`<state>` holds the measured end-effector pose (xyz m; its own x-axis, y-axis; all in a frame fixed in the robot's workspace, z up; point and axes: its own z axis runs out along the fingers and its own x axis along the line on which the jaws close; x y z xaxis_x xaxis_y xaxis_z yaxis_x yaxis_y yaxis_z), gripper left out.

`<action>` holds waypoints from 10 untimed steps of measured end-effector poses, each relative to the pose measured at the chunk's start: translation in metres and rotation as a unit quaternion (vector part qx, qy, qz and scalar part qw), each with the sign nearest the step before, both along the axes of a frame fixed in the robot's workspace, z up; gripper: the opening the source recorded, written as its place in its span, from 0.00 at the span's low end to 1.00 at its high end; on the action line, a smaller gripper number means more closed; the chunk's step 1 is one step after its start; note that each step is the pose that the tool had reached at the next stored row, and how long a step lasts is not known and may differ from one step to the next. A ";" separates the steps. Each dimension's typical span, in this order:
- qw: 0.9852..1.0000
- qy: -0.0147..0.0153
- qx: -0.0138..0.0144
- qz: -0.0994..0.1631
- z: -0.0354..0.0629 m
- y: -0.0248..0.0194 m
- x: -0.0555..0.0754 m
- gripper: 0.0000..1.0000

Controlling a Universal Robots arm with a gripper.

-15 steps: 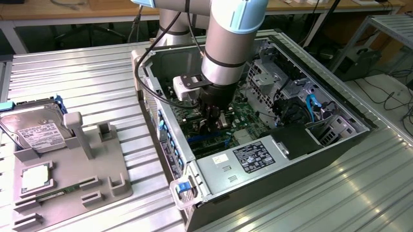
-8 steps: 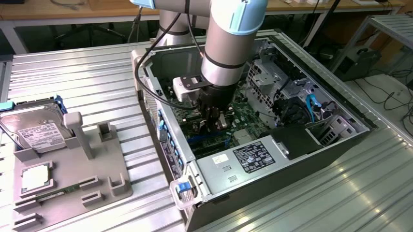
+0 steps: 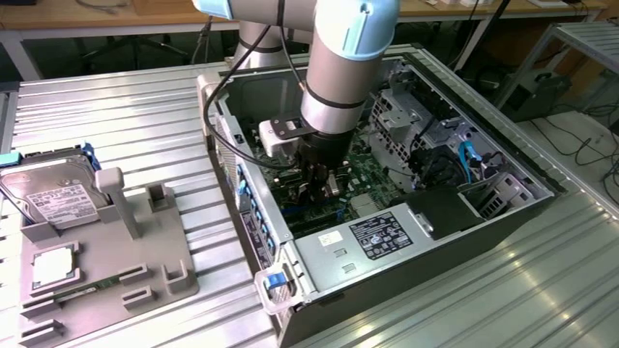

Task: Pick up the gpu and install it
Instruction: 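Insert the gpu into the slot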

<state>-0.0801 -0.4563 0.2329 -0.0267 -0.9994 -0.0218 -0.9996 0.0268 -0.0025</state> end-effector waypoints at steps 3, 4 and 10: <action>1.000 0.000 0.000 0.000 -0.0006 -0.0001 0.000 0.28; 1.000 0.000 0.000 0.000 -0.0006 -0.0001 0.000 0.28; 1.000 0.000 0.000 0.000 -0.0054 0.0000 -0.003 0.28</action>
<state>-0.0831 -0.4564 0.2275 -0.0266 -0.9994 -0.0215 -0.9996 0.0266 -0.0020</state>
